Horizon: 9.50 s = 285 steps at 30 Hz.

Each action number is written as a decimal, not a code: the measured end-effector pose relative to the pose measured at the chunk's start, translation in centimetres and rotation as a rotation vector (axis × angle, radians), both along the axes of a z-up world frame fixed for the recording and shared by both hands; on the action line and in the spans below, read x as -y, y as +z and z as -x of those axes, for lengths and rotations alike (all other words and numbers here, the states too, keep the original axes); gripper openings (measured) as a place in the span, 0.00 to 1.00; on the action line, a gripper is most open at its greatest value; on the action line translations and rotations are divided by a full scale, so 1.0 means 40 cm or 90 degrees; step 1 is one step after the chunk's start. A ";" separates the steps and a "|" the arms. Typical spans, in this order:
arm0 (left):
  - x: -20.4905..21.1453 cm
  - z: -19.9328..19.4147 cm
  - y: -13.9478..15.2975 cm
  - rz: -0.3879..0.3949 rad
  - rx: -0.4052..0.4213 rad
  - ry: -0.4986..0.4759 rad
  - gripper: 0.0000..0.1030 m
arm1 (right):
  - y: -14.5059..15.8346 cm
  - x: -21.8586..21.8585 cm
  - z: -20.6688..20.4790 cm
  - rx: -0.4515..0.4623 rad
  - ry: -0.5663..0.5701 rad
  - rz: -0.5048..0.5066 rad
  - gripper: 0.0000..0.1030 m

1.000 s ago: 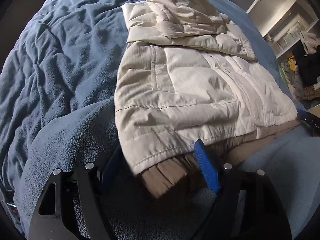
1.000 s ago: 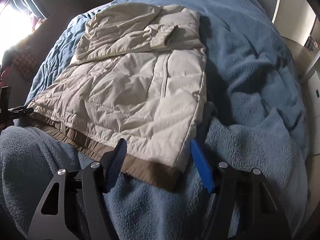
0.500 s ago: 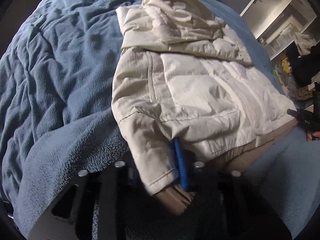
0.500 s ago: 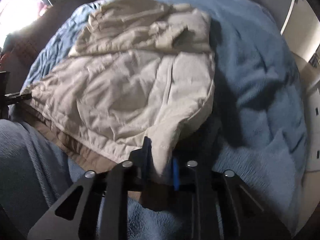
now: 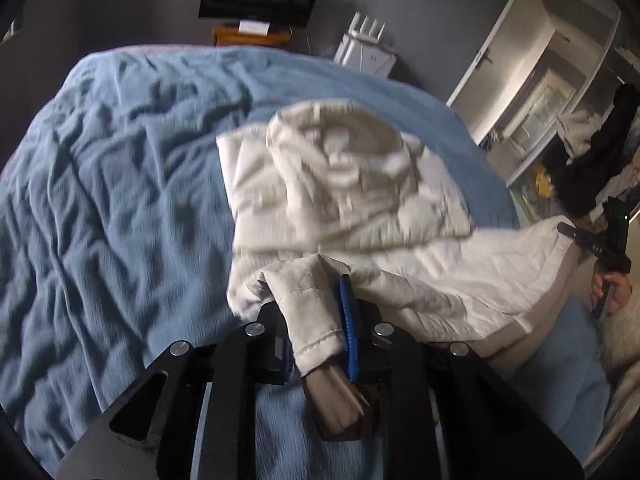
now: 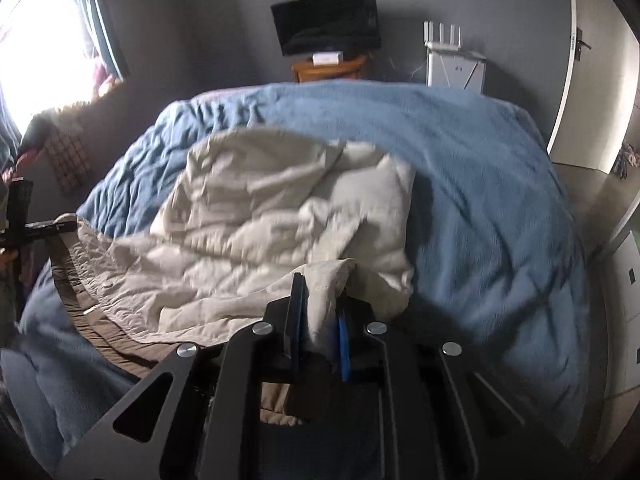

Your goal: Fold large clothes

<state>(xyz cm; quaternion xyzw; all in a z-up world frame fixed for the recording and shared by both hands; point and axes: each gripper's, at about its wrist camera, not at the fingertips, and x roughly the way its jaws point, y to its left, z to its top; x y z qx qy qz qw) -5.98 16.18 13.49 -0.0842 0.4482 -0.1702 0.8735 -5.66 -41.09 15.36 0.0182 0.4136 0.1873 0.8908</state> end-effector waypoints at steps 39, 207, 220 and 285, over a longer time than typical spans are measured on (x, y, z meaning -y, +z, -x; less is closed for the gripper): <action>-0.001 -0.753 -0.229 -0.027 -0.100 0.139 0.36 | -0.334 -0.005 -0.835 -0.118 -0.279 -0.099 0.19; 0.152 -0.643 -0.272 -0.151 0.087 0.125 0.94 | -0.395 -0.179 -0.704 0.010 -0.129 0.009 0.93; 0.244 -0.390 -0.417 -0.184 -0.009 -0.013 0.95 | -0.488 -0.205 -0.429 -0.063 -0.039 0.126 0.93; -0.143 -0.728 -0.511 0.155 -0.056 0.017 0.64 | -0.597 0.117 -0.796 -0.199 -0.020 -0.288 0.67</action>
